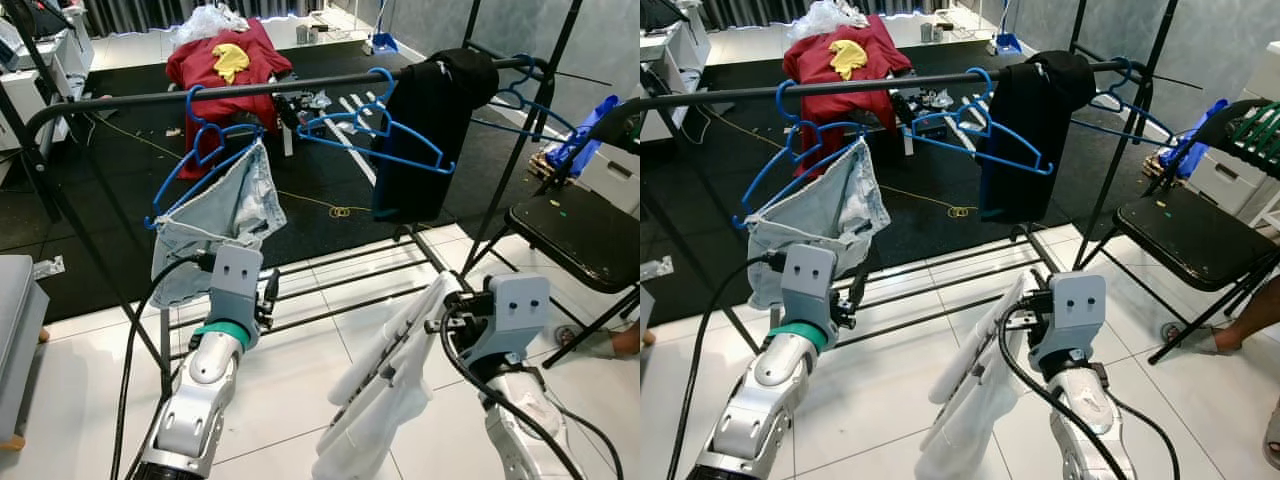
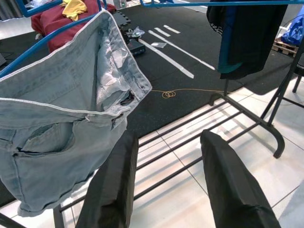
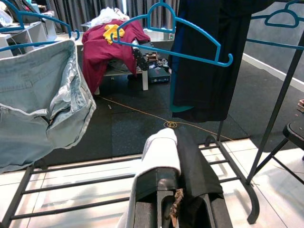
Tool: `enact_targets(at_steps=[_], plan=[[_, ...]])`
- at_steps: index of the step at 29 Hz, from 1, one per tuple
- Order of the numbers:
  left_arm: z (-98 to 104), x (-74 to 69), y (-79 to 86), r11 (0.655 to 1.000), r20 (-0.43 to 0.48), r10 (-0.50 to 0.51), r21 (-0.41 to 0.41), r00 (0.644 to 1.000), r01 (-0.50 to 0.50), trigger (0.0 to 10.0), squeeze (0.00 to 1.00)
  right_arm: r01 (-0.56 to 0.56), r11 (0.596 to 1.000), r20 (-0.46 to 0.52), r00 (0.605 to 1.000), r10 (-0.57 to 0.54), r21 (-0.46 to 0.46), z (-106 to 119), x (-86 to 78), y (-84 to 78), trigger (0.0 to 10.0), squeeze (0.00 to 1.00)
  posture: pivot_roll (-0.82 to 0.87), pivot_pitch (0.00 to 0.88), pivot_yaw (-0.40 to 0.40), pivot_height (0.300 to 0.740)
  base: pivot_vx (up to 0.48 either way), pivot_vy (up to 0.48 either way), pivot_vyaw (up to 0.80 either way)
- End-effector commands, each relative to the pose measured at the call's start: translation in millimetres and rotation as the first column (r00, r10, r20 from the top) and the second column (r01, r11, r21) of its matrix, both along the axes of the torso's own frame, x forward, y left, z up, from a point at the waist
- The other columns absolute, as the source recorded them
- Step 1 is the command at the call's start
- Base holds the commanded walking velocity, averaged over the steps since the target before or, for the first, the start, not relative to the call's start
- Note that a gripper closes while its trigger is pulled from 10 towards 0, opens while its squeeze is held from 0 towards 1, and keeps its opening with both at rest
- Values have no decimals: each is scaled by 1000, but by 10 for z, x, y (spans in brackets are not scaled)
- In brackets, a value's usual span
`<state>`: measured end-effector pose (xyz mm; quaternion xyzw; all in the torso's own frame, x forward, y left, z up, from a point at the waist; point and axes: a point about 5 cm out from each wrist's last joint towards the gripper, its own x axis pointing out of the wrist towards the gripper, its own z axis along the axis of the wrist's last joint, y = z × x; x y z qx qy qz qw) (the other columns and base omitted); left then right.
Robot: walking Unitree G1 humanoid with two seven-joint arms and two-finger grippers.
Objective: Hang hanger
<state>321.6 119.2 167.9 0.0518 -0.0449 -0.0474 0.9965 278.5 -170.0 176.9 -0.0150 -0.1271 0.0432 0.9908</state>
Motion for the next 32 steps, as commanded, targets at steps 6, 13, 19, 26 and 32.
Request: enact_targets(at_steps=[6,13,19,26,32], plan=[[-69,-15,20,1000,-27,4,11,1000,-4,10000,0,-10,1000,17,1000,10,9,7,6,16,10000,0,-237,103,84,740,0,0,0],[-46,-12,14,1000,-3,-4,27,1000,4,10000,0,-14,1000,18,1000,14,10,5,15,20,10000,0,-236,100,84,740,0,0,0],[-42,-13,11,1000,1,-6,28,1000,6,10000,0,-15,1000,19,1000,15,10,5,18,21,10000,0,-236,99,84,740,0,-332,0],[-42,-16,5,1000,2,-7,27,1000,7,10000,0,-15,1000,20,1000,15,8,7,19,19,10000,0,-239,96,83,740,0,-388,0],[-44,-16,0,1000,2,-7,25,1000,7,10000,0,-16,1000,21,1000,16,5,12,21,14,10000,0,-240,94,81,740,0,-327,0]])
